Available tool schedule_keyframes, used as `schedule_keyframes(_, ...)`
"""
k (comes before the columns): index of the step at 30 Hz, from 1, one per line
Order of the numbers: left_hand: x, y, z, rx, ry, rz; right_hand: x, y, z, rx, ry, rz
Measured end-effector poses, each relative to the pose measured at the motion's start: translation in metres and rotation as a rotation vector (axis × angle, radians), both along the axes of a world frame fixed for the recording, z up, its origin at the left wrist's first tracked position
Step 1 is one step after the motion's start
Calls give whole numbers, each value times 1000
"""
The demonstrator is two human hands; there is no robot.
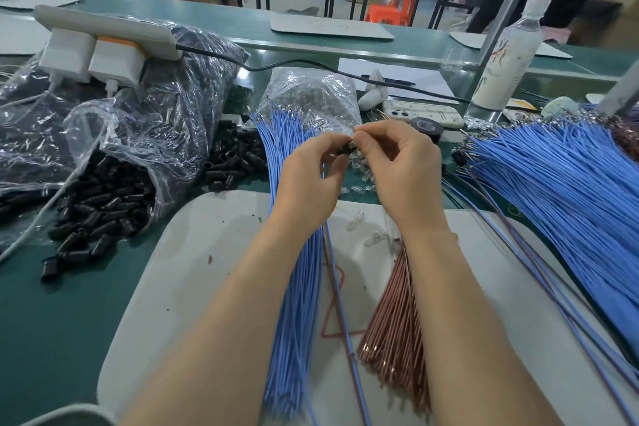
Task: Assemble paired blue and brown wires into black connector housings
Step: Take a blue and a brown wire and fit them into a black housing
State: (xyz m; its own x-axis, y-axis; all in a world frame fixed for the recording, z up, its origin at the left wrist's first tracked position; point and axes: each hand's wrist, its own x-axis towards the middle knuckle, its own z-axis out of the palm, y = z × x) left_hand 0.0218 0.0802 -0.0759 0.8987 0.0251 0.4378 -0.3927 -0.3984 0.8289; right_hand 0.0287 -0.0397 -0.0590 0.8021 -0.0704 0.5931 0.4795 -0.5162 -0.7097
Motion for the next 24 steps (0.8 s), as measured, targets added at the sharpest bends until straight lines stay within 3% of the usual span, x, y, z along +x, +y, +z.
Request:
schedule_keyframes(6,-2,-1,2,91,-90,1,0,-2,1,-45,10,-32)
schedule_keyframes(13,1,-2,-7,108,114,-13,9,-15,-7,56,188,22)
schedule_keyframes(24,-1,-4,-7,94,86,-17,8,-9,-9,258,284,86)
